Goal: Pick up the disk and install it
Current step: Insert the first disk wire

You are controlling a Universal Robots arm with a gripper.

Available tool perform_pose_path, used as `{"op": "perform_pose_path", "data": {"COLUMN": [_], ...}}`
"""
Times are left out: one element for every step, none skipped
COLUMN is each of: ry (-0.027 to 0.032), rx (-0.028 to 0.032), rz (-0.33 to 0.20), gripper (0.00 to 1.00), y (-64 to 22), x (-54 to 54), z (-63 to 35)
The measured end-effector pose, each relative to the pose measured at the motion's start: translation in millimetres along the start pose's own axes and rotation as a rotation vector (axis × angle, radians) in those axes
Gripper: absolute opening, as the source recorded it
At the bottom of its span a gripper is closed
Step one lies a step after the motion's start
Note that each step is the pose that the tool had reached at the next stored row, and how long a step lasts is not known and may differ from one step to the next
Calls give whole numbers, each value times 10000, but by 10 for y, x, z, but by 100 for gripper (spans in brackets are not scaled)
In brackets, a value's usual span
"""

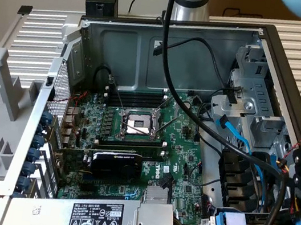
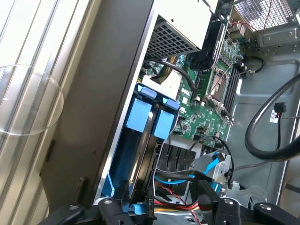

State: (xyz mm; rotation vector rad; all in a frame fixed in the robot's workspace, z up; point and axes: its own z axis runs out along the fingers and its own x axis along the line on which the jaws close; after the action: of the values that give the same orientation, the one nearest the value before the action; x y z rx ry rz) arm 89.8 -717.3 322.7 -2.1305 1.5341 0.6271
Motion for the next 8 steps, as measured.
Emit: {"op": "perform_pose_path", "data": {"ry": [0,0,0,0,0,0,0,0], "rx": [0,0,0,0,0,0,0,0], "rz": [0,0,0,0,0,0,0,0], "gripper": [69,69,69,69,69,69,69,69], "y": [0,0,0,0,0,0,0,0], "x": [0,0,0,0,0,0,0,0], "z": [0,0,0,0,0,0,0,0]}}
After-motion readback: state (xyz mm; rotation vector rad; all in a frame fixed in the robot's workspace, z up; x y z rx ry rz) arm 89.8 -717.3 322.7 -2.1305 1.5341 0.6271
